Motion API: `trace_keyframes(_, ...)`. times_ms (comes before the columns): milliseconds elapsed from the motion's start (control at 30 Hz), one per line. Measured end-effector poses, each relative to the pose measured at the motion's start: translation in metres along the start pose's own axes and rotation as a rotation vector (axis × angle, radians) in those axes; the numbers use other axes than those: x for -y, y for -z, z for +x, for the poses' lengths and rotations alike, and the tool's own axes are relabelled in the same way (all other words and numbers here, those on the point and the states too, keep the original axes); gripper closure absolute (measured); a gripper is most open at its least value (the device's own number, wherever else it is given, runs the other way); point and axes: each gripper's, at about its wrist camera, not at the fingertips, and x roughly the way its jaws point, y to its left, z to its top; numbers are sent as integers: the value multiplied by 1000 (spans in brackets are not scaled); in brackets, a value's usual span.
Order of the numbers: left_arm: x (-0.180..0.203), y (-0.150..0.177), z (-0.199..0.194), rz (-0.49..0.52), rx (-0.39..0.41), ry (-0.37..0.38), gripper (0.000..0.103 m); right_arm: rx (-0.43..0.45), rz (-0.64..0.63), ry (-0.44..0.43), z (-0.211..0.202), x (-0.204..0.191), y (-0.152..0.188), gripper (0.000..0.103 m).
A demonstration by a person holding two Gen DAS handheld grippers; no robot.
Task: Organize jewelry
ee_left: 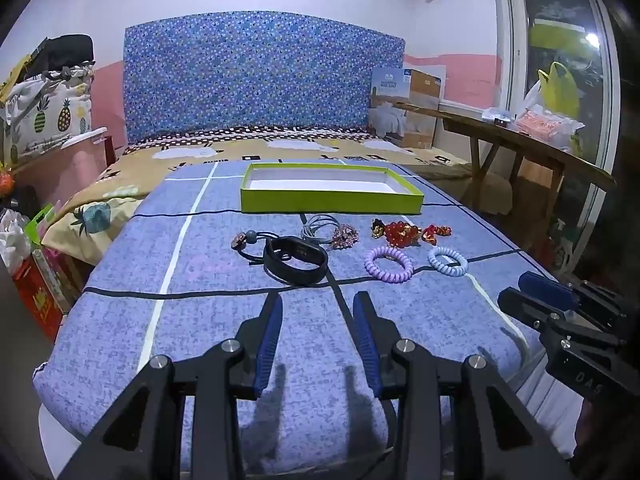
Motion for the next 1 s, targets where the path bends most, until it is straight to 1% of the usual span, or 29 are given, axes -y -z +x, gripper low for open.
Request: trace_keyframes(1000,-3,0,-1,-1,11,-4,65,0,3,0,0,0,0,65)
